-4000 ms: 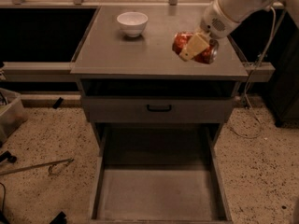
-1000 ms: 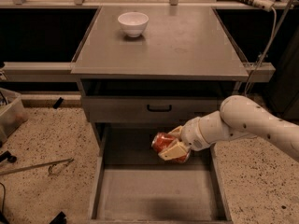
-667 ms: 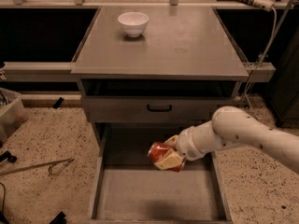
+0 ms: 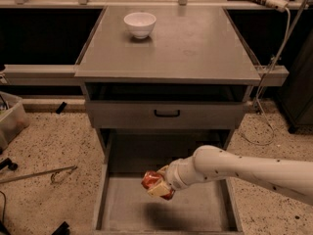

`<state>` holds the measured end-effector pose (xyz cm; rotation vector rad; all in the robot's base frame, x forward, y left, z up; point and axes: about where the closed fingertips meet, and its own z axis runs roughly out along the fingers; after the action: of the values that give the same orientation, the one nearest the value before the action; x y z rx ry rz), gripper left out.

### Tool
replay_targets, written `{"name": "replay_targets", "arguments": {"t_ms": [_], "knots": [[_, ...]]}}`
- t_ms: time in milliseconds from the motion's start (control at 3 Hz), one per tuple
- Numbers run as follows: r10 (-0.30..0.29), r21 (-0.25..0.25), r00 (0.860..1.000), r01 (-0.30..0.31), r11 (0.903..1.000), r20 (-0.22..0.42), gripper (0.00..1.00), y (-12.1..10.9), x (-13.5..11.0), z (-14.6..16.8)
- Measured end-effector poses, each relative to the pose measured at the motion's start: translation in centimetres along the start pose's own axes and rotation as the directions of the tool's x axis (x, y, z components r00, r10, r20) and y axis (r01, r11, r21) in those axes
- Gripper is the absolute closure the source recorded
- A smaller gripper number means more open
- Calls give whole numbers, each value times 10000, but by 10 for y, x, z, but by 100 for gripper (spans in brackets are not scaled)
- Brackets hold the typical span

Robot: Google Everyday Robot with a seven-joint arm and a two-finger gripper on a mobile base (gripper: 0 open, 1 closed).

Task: Place coke can into middle drawer

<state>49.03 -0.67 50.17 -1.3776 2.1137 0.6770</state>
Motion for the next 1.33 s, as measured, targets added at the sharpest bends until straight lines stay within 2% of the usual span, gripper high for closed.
{"name": "replay_targets", "arguments": {"t_ms": [333,667,1000,1333], "knots": [[999,477,9949,-1004,9938,119,100,-35,16,88],[1010,469,9948,-1014,9937,116,100,-35,17,89],[1328,610,9910,-1316,9894,-168,100,-55,39,99],[1828,777,9829,-1805,9805,-241,100,-75,63,106]]}}
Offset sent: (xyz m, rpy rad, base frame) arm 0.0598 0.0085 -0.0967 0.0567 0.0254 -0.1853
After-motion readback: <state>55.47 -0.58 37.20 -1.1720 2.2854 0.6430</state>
